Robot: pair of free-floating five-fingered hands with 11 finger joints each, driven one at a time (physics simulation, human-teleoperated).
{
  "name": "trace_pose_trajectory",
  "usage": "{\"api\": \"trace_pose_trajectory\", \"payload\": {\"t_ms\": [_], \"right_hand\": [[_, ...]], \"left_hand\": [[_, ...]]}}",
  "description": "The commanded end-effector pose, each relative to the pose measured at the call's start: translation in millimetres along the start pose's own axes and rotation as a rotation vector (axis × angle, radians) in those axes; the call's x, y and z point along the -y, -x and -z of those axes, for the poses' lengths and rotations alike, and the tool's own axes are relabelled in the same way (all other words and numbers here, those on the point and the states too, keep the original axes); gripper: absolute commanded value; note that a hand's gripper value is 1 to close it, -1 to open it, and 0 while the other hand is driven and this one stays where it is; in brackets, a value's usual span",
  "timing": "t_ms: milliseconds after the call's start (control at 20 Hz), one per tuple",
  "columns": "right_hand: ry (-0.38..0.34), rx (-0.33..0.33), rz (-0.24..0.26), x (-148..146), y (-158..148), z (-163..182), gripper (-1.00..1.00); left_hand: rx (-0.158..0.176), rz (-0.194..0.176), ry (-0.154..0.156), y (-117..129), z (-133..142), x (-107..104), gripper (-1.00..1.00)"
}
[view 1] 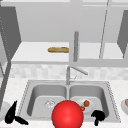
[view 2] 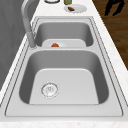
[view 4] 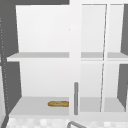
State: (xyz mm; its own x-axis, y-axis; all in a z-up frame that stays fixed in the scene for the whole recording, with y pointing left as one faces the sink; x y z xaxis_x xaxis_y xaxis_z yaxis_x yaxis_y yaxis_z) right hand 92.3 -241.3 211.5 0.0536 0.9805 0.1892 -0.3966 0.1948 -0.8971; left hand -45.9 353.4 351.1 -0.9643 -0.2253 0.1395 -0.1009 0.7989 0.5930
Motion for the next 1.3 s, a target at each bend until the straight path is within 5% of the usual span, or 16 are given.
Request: {"api": "trace_pose_trajectory", "payload": {"t_ms": [0,550,800,1250], "right_hand": [[0.0,0.0,0.0,0.0,0.0,0.0,0.0],[0.0,0.0,0.0,0.0,0.0,0.0,0.0],[0.0,0.0,0.0,0.0,0.0,0.0,0.0],[0.0,0.0,0.0,0.0,0.0,0.0,0.0]], "left_hand": [[-0.018,0.009,0.129,-0.9,6.0,4.3,-1.0],[-0.015,0.027,0.196,-2.7,20.5,20.2,-1.0],[-0.014,0.031,0.192,0.4,32.9,37.2,-1.0],[-0.03,0.031,0.258,-1.3,42.2,48.8,-1.0]]}}
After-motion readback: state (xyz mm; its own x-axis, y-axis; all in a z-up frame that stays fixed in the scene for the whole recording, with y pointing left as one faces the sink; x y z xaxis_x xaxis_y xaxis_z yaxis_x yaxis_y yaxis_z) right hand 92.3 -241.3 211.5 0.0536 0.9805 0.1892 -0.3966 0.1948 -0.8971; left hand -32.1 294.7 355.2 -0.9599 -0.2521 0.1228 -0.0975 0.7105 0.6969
